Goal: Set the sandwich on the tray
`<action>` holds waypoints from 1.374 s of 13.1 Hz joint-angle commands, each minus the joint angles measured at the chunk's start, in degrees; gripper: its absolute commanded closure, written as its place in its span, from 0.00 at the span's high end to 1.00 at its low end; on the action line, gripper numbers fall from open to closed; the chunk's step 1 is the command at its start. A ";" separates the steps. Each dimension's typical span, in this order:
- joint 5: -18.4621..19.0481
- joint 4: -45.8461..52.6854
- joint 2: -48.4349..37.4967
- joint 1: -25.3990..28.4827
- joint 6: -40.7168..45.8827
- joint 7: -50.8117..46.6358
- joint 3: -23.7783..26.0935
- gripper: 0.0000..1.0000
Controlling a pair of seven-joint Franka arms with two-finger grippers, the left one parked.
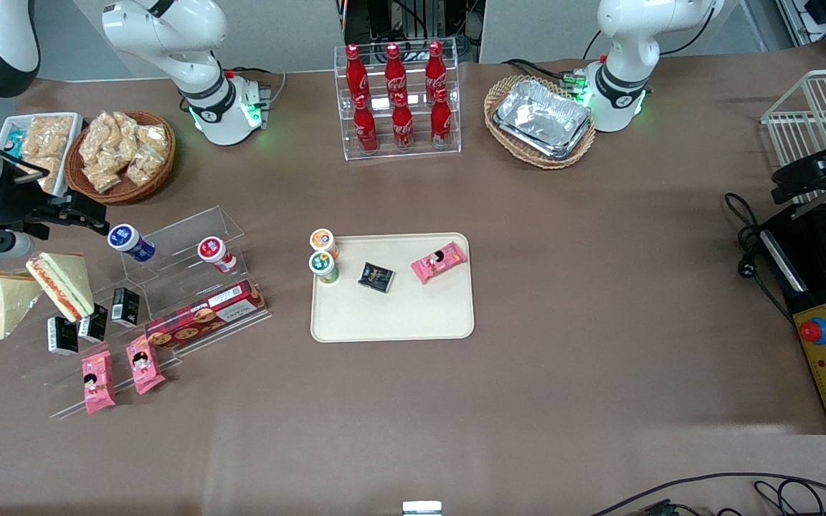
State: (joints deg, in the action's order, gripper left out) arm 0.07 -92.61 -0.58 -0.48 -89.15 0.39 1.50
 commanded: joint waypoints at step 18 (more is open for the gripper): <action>0.81 1.56 1.36 -10.58 -5.49 -12.78 -0.88 1.00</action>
State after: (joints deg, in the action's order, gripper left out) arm 0.24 -91.70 -0.39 -7.21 -92.66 -7.90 0.17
